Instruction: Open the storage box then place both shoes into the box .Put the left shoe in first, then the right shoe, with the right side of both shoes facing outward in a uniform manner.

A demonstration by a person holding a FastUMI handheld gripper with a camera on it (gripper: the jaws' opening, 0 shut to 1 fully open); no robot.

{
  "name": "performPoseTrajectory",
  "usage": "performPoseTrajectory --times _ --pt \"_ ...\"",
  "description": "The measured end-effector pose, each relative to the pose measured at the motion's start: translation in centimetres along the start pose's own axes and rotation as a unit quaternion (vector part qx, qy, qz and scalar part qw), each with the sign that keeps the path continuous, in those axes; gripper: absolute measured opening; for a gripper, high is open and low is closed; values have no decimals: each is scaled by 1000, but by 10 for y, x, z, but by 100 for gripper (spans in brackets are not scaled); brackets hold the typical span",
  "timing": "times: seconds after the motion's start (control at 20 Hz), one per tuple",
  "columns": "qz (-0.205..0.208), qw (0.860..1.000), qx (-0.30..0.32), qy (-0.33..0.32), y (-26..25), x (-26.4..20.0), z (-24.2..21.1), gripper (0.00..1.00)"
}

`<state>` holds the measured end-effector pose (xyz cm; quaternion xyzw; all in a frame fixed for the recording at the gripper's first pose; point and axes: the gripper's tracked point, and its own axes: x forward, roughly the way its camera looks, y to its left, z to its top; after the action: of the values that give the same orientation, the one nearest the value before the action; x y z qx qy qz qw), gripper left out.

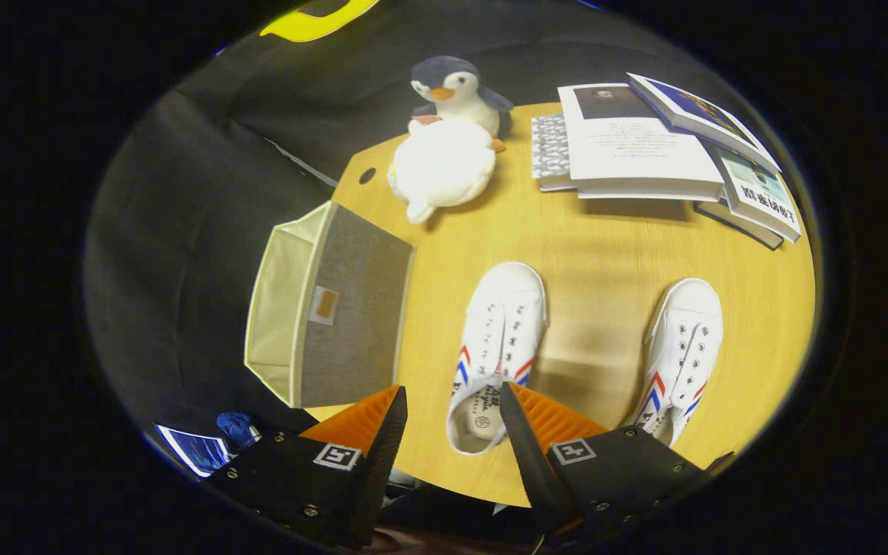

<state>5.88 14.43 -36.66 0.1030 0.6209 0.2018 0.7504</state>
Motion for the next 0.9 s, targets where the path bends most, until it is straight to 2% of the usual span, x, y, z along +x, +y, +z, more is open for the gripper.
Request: performPoseTrajectory --times 0.45,0.7,0.75,0.85,0.9 --pt "-41 997 -12 64 -31 53 -22 75" --pt "-84 990 -45 101 -47 82 -29 73" --pt "-90 989 -53 104 -47 86 -28 68" --pt "-107 985 -77 110 -53 93 -28 44" --pt "-98 985 -81 116 -53 101 -31 44"
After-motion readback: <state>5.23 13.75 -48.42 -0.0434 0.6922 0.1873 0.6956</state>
